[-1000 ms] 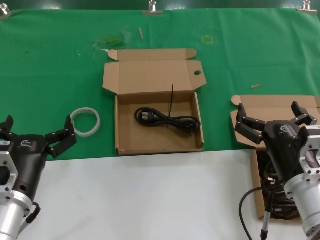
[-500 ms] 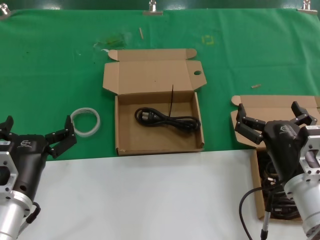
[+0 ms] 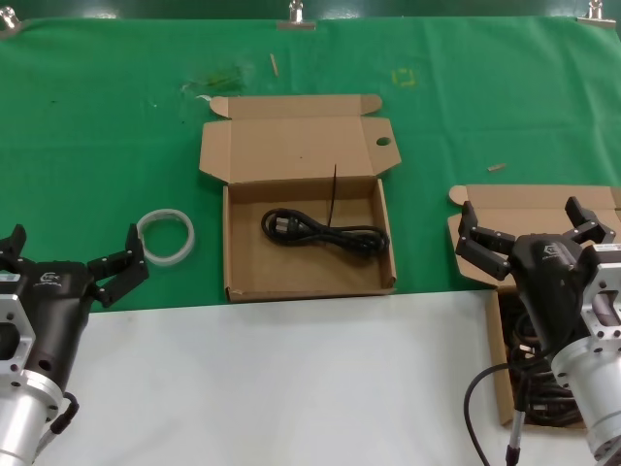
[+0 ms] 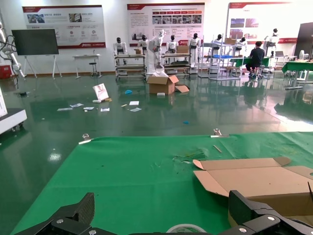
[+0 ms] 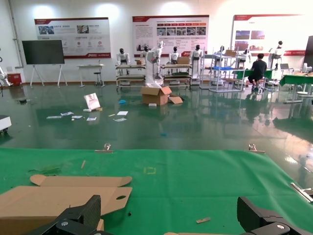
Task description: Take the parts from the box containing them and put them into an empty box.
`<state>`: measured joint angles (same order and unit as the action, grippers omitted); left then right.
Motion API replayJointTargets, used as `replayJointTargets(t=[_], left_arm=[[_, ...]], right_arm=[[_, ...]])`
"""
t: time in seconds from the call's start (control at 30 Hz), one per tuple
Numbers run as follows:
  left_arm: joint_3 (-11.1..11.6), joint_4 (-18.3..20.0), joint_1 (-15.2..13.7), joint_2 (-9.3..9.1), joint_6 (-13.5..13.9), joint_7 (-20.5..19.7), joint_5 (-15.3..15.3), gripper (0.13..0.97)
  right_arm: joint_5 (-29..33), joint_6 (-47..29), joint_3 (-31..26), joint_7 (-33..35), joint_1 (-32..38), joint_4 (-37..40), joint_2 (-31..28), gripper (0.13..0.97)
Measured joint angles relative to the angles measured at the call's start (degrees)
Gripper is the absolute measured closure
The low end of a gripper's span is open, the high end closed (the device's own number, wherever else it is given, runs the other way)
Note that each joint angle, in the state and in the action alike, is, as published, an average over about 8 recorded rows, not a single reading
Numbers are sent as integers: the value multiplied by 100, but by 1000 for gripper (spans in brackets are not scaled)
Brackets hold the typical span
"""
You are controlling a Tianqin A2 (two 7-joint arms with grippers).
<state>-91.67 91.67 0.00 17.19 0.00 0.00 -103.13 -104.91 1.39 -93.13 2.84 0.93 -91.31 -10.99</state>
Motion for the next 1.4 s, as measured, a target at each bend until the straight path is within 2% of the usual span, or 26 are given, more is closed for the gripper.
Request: replayJointTargets(t=[1.4], left_arm=[[0, 0, 0, 0, 0, 0, 0, 132]], right_arm=[[0, 0, 0, 0, 0, 0, 0, 129]])
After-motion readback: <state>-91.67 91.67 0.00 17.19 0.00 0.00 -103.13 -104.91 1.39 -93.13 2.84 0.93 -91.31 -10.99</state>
